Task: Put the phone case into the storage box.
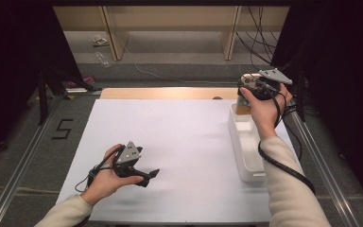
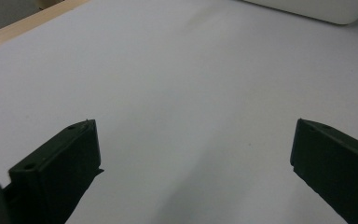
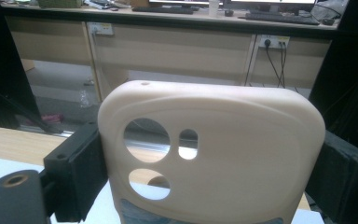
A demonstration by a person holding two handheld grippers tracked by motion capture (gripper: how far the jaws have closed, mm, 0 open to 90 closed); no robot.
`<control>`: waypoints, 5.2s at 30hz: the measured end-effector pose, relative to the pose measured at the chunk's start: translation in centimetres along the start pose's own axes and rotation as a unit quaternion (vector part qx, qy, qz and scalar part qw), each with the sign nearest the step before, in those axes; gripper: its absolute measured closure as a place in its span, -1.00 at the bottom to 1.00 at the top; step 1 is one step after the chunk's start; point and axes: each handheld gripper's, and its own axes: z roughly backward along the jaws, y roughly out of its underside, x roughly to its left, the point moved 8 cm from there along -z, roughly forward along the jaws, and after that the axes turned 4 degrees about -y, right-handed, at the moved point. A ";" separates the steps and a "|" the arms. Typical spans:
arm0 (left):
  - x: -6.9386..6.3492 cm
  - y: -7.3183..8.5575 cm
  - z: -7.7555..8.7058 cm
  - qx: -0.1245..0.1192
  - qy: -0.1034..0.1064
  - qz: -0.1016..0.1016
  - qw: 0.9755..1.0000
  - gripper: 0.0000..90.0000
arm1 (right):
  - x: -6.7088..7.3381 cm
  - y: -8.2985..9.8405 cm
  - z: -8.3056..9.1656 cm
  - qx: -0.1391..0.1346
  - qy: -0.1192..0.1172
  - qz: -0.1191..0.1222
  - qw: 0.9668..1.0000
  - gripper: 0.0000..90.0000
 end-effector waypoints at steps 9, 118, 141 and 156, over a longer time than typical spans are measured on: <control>0.0 0.0 0.0 0.000 0.000 0.000 1.000 -0.98 | -0.2 0.1 -0.4 0.005 0.003 -0.001 1.000 -0.73; 0.0 0.0 0.0 -0.001 0.002 0.001 1.000 -0.97 | -0.7 2.7 -4.8 0.061 -0.001 -0.001 0.998 -0.74; 0.0 0.0 0.0 0.000 0.002 0.000 1.000 -0.97 | -0.8 3.9 -5.1 0.072 -0.002 -0.005 0.997 -0.74; 0.0 0.0 0.0 -0.001 0.003 0.001 1.000 -0.97 | -0.8 4.5 -5.4 0.077 -0.003 -0.006 0.997 -0.74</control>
